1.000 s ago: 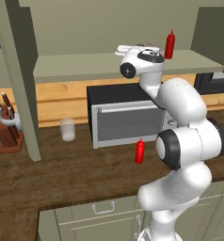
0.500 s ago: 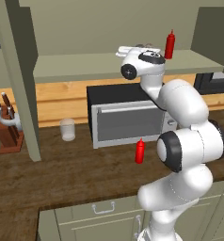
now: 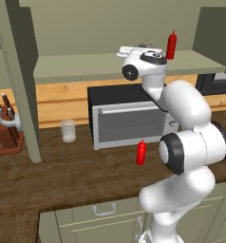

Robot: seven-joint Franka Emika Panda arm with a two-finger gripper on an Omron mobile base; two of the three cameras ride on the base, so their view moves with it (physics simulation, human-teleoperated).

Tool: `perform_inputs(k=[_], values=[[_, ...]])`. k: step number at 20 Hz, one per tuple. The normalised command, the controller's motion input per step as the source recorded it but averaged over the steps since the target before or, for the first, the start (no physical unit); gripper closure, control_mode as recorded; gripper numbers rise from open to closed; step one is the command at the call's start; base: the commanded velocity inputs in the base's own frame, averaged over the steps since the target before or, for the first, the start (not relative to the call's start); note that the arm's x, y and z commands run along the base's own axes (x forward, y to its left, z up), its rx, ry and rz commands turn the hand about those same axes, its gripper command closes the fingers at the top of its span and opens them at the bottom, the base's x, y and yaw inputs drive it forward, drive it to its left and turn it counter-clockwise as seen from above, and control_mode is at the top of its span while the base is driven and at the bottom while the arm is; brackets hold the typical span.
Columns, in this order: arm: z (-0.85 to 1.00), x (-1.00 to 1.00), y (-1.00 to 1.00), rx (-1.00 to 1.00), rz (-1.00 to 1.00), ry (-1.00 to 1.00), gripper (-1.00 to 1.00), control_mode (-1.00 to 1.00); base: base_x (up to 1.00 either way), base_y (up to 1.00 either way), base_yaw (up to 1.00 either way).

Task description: Put the shaker and condiment bottle from the counter next to their counterparts in the cabinet.

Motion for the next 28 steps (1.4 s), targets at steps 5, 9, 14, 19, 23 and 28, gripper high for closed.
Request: perform_inputs(k=[5,9,14,19,23,28], values=[[0.0,-0.27,0.0,0.0,0.0,0.0,-1.0,-1.0,0.0,0.0,0.0],[0.0,-0.51,0.0,0.0,0.0,0.0,-1.0,-1.0,0.0,0.0,0.0],[0.0,-0.64,0.0,0.0,0.0,0.0,-1.0,-1.0,0.0,0.0,0.0],[0.0,-0.74,-0.03,0.0,0.0,0.0,-1.0,-1.0,0.0,0.0,0.0],[0.0,-0.76,-0.07,0.0,0.0,0.0,-1.0,-1.0,0.0,0.0,0.0],[0.0,-0.69,-0.08,0.0,0.0,0.0,-1.0,-1.0,0.0,0.0,0.0]])
